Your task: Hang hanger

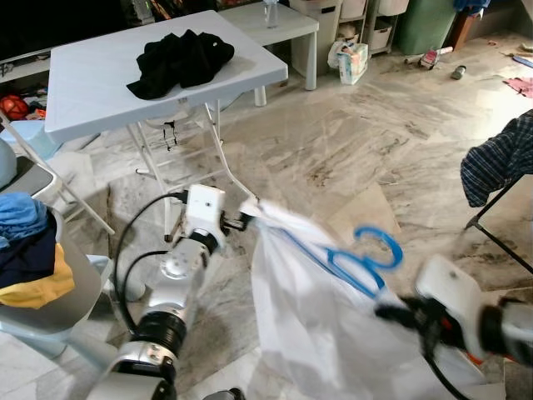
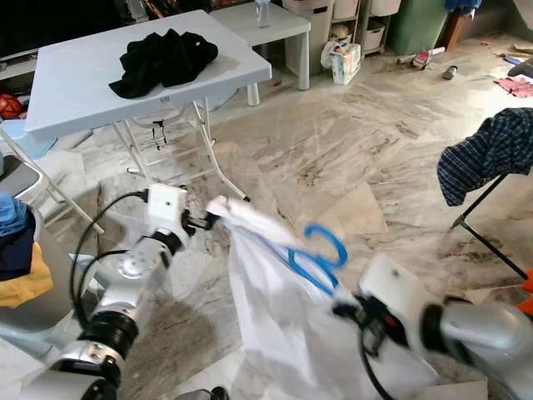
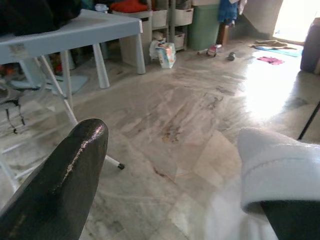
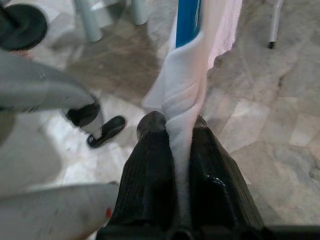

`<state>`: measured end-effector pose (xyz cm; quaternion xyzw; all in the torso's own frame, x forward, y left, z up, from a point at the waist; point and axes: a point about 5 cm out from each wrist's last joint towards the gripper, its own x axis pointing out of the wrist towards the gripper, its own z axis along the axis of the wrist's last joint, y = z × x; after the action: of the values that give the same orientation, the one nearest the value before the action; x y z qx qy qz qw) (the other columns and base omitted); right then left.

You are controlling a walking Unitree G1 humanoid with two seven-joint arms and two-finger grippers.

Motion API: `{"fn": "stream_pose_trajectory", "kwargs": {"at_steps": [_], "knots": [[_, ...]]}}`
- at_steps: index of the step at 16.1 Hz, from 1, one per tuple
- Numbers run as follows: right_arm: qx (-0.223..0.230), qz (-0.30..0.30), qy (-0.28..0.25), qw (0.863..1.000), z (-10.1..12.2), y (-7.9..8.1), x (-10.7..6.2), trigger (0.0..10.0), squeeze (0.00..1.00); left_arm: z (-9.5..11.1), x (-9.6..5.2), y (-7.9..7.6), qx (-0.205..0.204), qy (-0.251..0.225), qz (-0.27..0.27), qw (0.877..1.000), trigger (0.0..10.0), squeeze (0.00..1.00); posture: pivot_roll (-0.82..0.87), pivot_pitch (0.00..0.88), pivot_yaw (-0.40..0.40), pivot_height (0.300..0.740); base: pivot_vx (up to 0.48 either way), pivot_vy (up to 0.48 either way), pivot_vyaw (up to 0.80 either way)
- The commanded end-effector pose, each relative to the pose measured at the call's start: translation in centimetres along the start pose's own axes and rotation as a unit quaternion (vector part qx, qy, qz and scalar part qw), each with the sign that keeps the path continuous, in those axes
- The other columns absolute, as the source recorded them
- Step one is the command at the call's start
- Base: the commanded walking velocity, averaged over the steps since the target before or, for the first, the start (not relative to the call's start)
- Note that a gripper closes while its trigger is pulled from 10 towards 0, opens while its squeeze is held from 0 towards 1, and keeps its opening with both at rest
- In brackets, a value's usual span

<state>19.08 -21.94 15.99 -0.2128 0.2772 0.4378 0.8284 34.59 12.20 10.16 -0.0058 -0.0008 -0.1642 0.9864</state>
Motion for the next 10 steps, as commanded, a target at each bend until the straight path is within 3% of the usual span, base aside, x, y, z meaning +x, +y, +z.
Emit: {"fn": "stream_pose_trajectory", "kwargs": {"at_steps": [1, 4, 8, 10], "knots": [[-0.03, 0.025, 0.008, 0.999, 0.3, 0.1, -1.0, 10.0, 0.0, 1.5, 0.4, 1.6, -0.012, -0.016, 0.026, 0.999, 10.0, 0.0, -0.19, 0.066, 0.07, 0.74, 0.0, 0.0, 0.0], [-0.067, 0.016, 0.055, 0.996, -1.1, -0.5, -2.1, 10.0, 0.0, 1.8, 0.6, 1.7, -0.028, -0.008, 0.016, 0.999, 10.0, 0.0, -0.21, 0.069, 0.069, 0.74, 0.0, 0.0, 0.0], [-0.102, 0.069, 0.031, 0.992, -0.1, 0.3, -4.0, 10.0, 0.0, 0.2, 0.6, 2.1, -0.087, 0.041, 0.038, 0.995, 10.0, 0.0, -0.21, 0.07, 0.071, 0.74, 0.0, 0.0, 0.0], [-0.111, 0.089, 0.038, 0.989, -0.1, 0.6, -4.6, 10.0, 0.0, -0.1, 0.7, 1.7, -0.087, 0.052, 0.03, 0.994, 10.0, 0.0, -0.22, 0.068, 0.071, 0.74, 0.0, 0.0, 0.0]]}}
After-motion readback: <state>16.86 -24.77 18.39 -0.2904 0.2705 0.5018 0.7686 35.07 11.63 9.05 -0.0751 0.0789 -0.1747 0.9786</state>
